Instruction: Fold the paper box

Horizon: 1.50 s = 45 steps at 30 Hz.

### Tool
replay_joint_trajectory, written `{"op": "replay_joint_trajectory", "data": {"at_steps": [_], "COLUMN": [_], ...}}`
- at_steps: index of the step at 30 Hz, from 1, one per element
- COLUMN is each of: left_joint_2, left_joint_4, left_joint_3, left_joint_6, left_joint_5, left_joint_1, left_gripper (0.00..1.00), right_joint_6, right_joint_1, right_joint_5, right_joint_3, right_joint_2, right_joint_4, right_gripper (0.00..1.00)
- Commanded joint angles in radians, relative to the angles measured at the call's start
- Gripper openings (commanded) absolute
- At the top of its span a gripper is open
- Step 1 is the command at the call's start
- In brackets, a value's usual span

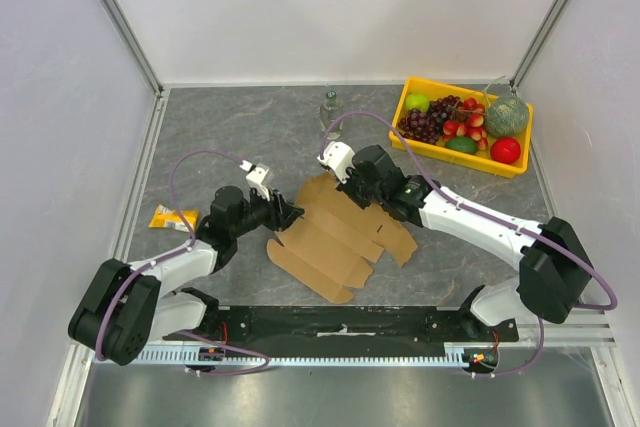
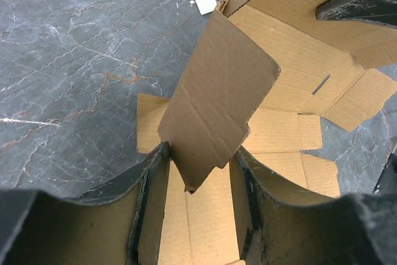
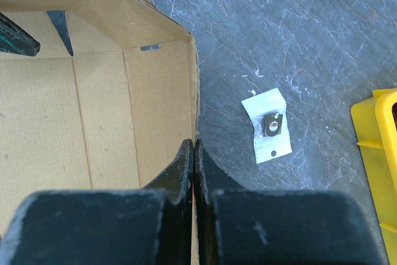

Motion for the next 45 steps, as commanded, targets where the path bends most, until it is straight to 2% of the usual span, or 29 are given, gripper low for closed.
{"op": "replay_joint_trajectory", "data": {"at_steps": [1,9,17,20,32,37,45], "left_joint_2": [-0.012,-0.167,-0.228,-0.179,0.236,0.318,0.361], "left_joint_4": [0.06,-0.005,0.047,0.05,0.044,-0.02,-0.082], "left_joint_3": [-0.028,-0.114,-0.122,-0.083,0.156,0.222,0.257], "left_joint_6": [-0.07,-0.164,-0.115,-0.084,-0.027,0.008,0.018], "left_joint_5": [-0.052,-0.244,-0.128,-0.123,-0.066,-0.107,-0.183], "left_joint_1": [-0.002,-0.002,-0.001,-0.001,-0.001,-0.002,-0.002], "left_gripper": [0.5,0.53,0.53,0.53,0.53,0.53,0.53], "right_joint_6": [0.005,0.024,0.065,0.074,0.091,0.106,0.131], "right_joint_1": [0.002,0.003,0.003,0.002,0.0,-0.01,-0.056], "right_joint_5": [0.017,0.066,0.072,0.067,0.104,0.117,0.071], "right_joint_3": [-0.005,-0.004,0.019,0.015,-0.007,-0.008,-0.037], "right_joint_2": [-0.032,-0.003,0.074,0.084,0.124,0.187,0.212], "right_joint_4": [0.044,0.026,0.026,0.034,0.066,0.083,0.133], "right_gripper": [0.0,0.0,0.0,0.0,0.0,0.0,0.0]}}
